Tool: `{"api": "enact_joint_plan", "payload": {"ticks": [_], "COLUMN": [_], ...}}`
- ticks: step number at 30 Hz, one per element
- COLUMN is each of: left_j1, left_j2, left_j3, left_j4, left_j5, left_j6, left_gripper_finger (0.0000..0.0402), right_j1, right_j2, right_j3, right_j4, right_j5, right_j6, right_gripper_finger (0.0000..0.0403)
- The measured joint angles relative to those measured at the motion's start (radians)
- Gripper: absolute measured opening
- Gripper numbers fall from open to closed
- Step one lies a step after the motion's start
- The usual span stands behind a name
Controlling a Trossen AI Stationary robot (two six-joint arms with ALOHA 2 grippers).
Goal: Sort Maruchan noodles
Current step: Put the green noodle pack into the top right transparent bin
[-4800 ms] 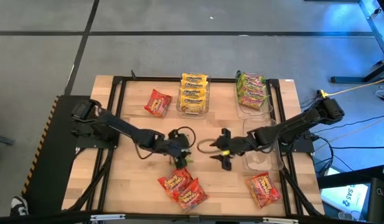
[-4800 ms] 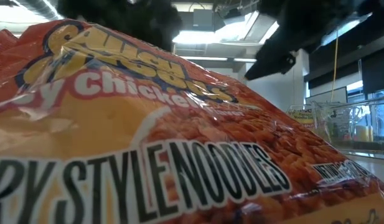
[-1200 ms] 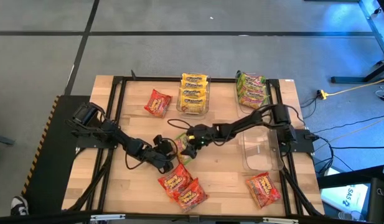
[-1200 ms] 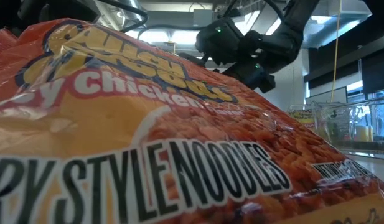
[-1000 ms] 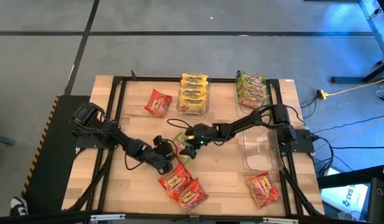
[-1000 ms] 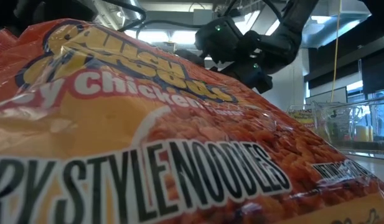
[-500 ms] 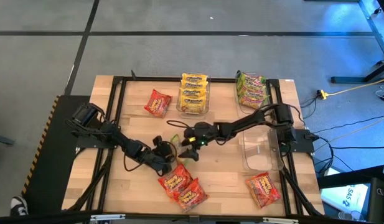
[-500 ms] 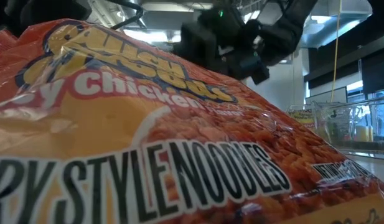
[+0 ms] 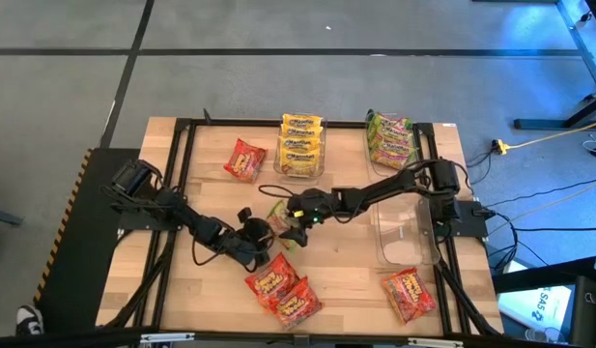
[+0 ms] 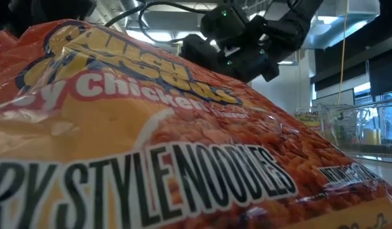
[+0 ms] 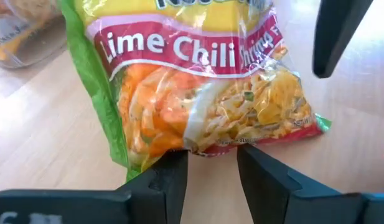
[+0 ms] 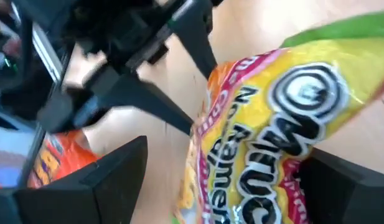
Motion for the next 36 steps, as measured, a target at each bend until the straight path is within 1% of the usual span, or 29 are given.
{"api": "enact_joint_plan", "payload": {"ticks": [2, 6, 9, 11, 14, 19, 21, 23, 25, 28, 32, 36], "left_j1": [0.000, 0.000, 0.000, -0.001, -0.001, -0.002, -0.005, -0.006, -0.010, -0.017, -0.040, -0.059], "left_j2": [-0.001, -0.001, -0.001, -0.001, -0.001, -0.001, -0.001, -0.002, -0.021, -0.070, -0.151, -0.198], "left_j3": [0.000, 0.000, 0.000, 0.000, 0.000, 0.000, 0.000, 0.000, 0.000, 0.001, 0.000, 0.001], "left_j4": [0.000, 0.007, 0.005, 0.004, 0.009, 0.007, 0.006, 0.002, -0.022, -0.073, -0.119, -0.133], "left_j5": [-0.007, -0.009, -0.008, -0.005, 0.006, 0.012, 0.013, 0.022, 0.041, 0.081, 0.108, 0.110], "left_j6": [0.000, 0.002, 0.002, 0.004, 0.024, 0.025, 0.025, 0.025, 0.023, 0.015, -0.002, -0.002], "left_gripper_finger": [0.0134, 0.0134, 0.0133, 0.0134, 0.0134, 0.0134, 0.0134, 0.0134, 0.0134, 0.0134, 0.0134, 0.0134], "right_j1": [0.003, 0.008, 0.006, 0.006, 0.006, 0.005, 0.005, 0.006, 0.006, 0.006, 0.006, 0.006], "right_j2": [0.000, 0.006, 0.022, 0.036, 0.048, 0.046, 0.044, 0.044, 0.033, -0.006, -0.105, -0.223], "right_j3": [0.007, 0.015, 0.015, 0.022, 0.028, 0.028, 0.029, 0.030, 0.029, 0.028, 0.029, 0.029], "right_j4": [-0.007, -0.093, -0.091, -0.083, -0.065, -0.040, -0.037, -0.040, -0.055, -0.120, -0.264, -0.454], "right_j5": [0.009, 0.100, 0.095, 0.076, 0.030, 0.021, 0.018, 0.017, 0.018, 0.026, 0.095, 0.192], "right_j6": [0.046, 0.075, 0.076, 0.075, 0.064, 0.002, -0.014, -0.040, -0.074, -0.131, -0.223, -0.318], "right_gripper_finger": [0.0335, 0.0335, 0.0321, 0.0298, 0.0248, 0.0162, 0.0138, 0.0122, 0.0115, 0.0118, 0.0125, 0.0119]}}
